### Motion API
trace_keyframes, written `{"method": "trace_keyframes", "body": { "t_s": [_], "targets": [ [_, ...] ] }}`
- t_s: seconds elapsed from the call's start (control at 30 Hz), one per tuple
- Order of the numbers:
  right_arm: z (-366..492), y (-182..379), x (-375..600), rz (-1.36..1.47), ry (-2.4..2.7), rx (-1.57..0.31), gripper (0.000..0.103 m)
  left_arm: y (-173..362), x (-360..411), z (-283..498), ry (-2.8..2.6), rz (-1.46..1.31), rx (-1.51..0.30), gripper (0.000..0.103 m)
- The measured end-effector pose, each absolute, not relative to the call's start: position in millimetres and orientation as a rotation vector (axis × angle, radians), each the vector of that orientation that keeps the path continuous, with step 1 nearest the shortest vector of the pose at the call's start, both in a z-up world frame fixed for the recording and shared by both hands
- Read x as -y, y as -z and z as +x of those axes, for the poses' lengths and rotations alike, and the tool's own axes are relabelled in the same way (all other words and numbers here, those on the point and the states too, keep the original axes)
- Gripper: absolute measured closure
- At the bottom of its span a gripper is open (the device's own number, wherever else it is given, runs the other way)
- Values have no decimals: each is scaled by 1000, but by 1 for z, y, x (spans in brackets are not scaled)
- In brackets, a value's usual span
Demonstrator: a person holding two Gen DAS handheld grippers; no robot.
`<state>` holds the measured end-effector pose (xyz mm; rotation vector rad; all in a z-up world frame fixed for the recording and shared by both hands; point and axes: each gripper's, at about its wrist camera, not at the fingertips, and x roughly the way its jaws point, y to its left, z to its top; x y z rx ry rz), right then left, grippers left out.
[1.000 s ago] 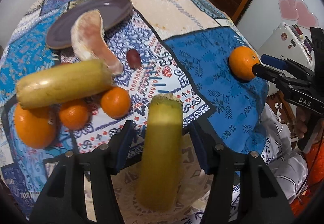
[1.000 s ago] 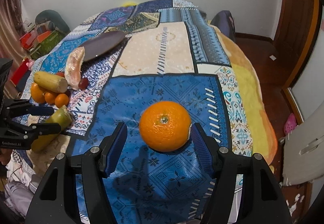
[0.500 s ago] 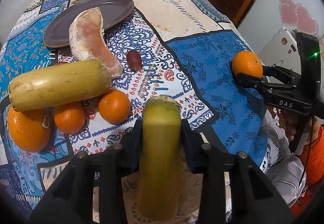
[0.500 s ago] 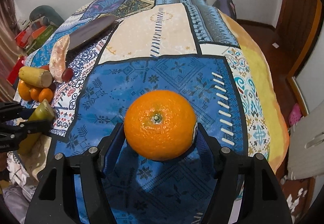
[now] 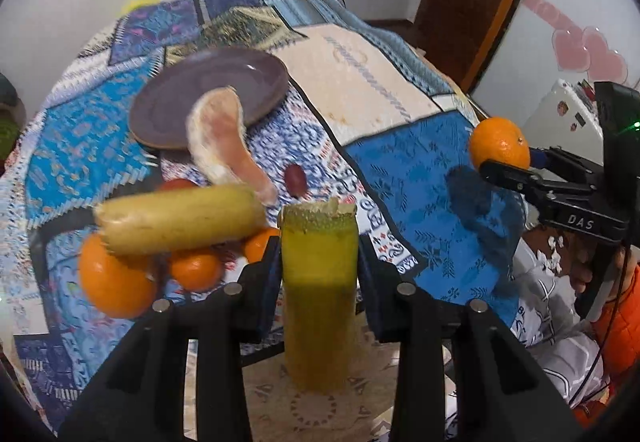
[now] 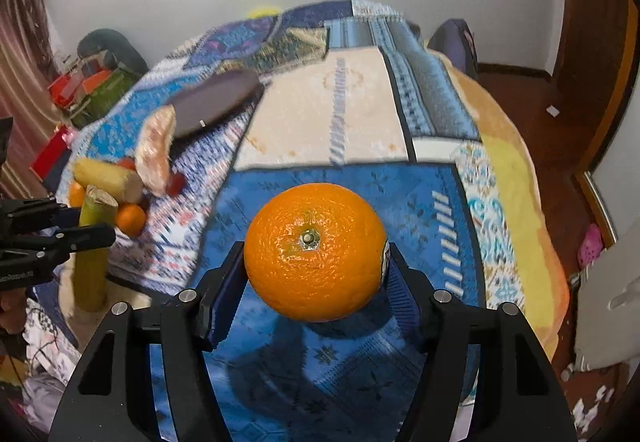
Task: Organize fruits
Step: 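Lift and carry the corn cob and orange toward the dark plate with both tools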
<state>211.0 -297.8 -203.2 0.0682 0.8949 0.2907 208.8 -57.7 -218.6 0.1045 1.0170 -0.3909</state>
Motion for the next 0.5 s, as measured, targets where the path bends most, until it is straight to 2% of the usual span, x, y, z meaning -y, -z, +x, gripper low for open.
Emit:
{"method": "trace_keyframes", "body": {
  "t_s": [0.5],
  "targets": [
    [224,138,263,-20,-335,-728,40,160,19,196,326,70,-854,67]
  ]
}}
